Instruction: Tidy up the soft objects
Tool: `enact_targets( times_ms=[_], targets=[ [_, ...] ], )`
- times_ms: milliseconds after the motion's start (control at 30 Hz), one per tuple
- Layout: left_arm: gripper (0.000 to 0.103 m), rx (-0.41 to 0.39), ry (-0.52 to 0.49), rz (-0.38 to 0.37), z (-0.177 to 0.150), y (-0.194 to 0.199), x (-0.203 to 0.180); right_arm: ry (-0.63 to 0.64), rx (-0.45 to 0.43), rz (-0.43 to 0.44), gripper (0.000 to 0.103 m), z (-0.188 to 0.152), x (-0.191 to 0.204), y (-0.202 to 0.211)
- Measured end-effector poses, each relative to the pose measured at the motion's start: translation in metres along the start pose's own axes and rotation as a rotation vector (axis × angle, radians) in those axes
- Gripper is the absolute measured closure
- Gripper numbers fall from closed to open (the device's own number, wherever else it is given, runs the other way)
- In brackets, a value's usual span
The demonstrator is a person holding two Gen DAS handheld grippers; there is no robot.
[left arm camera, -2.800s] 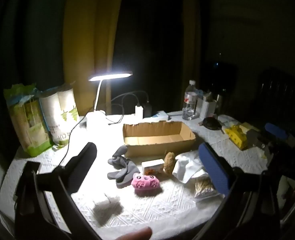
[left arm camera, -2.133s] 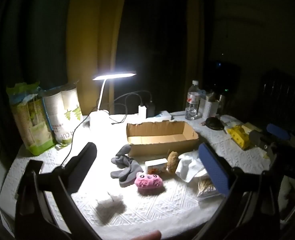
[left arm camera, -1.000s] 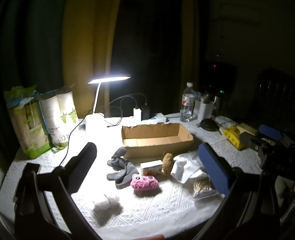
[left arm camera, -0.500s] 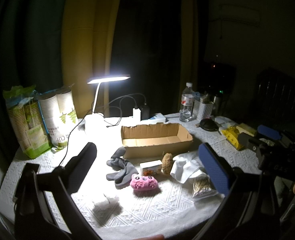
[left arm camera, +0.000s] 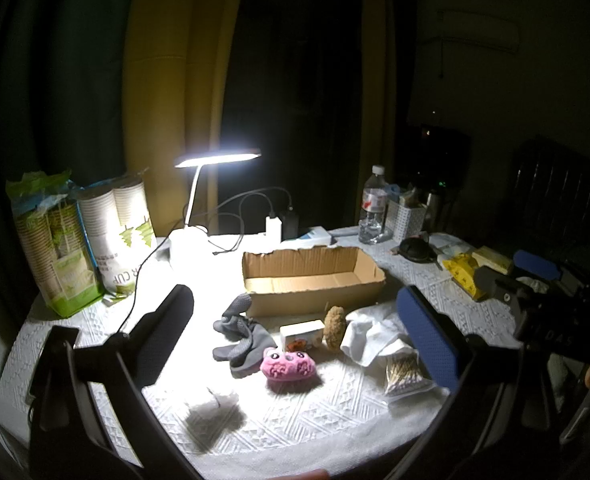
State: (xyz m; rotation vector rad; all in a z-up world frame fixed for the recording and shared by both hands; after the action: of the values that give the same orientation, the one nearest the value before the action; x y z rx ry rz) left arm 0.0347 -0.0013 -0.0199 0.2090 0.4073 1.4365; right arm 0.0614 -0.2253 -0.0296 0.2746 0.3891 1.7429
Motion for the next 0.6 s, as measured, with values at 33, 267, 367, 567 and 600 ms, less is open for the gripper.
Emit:
enact_targets(
  times_ms=[33,267,367,567,600],
  targets=[
    [0.000,0.000,0.001,0.000,0.000,0.000,0.000,0.000,0.000,0.000,0.014,0.000,0.000,0.000],
    [0.001,0.000,0.003,-0.005,-0.002,-0.002,0.000,0.004,0.001,-0.002,0.014,0.000,-0.001,-0.002],
    [0.001,0.004,0.001,-0.001,-0.004,-0.004,0.001,0.007,0.004,-0.002,0.014,-0.002,-0.002,-0.004],
    [0.001,0.051,0.014,0.029,-0.016,-0.021,0.017,0.017,0.042,0.005,0.014,-0.008,-0.003,-0.026],
    [0.001,0.066,0.023,0.035,-0.019,-0.026,0.022,0.018,0.055,0.006,0.014,-0.010,-0.003,-0.032]
  ],
)
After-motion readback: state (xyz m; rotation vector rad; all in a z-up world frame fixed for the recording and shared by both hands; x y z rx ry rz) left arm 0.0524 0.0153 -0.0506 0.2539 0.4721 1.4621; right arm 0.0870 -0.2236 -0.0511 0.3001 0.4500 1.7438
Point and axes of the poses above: each gripper's, at about its wrist camera, not at the fingertips, and y roughly against the way its jaws point, x to its left, z to its top, the point moved 4 cm from there along -y, roughly the way its jaws point, and after that the axes turned 7 degrees about -z, right-handed, at the moved point
